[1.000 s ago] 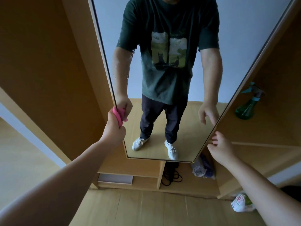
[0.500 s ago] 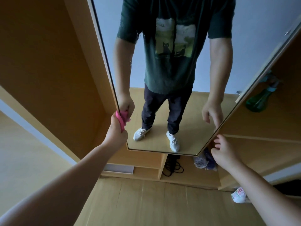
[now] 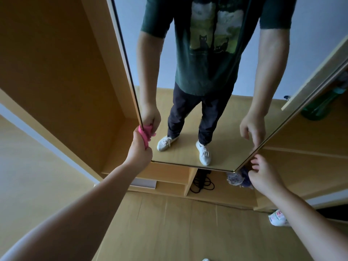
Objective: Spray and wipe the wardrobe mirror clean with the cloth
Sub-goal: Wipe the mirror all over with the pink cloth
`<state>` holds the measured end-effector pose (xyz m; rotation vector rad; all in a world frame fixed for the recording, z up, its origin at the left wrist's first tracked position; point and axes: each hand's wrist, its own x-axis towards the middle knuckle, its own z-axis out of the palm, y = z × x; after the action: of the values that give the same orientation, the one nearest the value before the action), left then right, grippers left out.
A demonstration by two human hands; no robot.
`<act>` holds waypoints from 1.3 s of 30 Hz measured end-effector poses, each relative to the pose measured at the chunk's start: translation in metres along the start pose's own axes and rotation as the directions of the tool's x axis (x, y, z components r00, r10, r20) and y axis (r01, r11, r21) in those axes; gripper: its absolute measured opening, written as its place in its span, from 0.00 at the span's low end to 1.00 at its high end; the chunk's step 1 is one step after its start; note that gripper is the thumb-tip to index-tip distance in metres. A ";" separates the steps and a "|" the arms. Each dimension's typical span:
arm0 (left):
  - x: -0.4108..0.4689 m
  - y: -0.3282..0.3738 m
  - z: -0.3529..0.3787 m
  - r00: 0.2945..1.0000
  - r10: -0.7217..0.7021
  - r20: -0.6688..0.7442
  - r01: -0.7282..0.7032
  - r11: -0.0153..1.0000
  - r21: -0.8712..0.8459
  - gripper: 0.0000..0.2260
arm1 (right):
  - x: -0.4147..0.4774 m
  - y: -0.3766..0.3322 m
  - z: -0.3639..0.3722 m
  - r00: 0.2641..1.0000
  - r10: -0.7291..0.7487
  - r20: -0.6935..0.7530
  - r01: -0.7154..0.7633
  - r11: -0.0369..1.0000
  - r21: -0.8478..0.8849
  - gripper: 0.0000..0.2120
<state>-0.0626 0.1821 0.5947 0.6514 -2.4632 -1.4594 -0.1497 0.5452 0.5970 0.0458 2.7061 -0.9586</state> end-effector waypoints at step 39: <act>0.006 -0.119 0.067 0.989 -0.150 0.012 0.151 0.988 -0.030 0.23 | 0.034 0.049 0.044 0.996 0.040 0.079 -0.028 0.988 -0.155 0.19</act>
<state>-0.0626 0.1821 0.4578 0.8423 -2.4400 -1.5543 -0.1662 0.5537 0.5250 0.0218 2.6847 -0.7236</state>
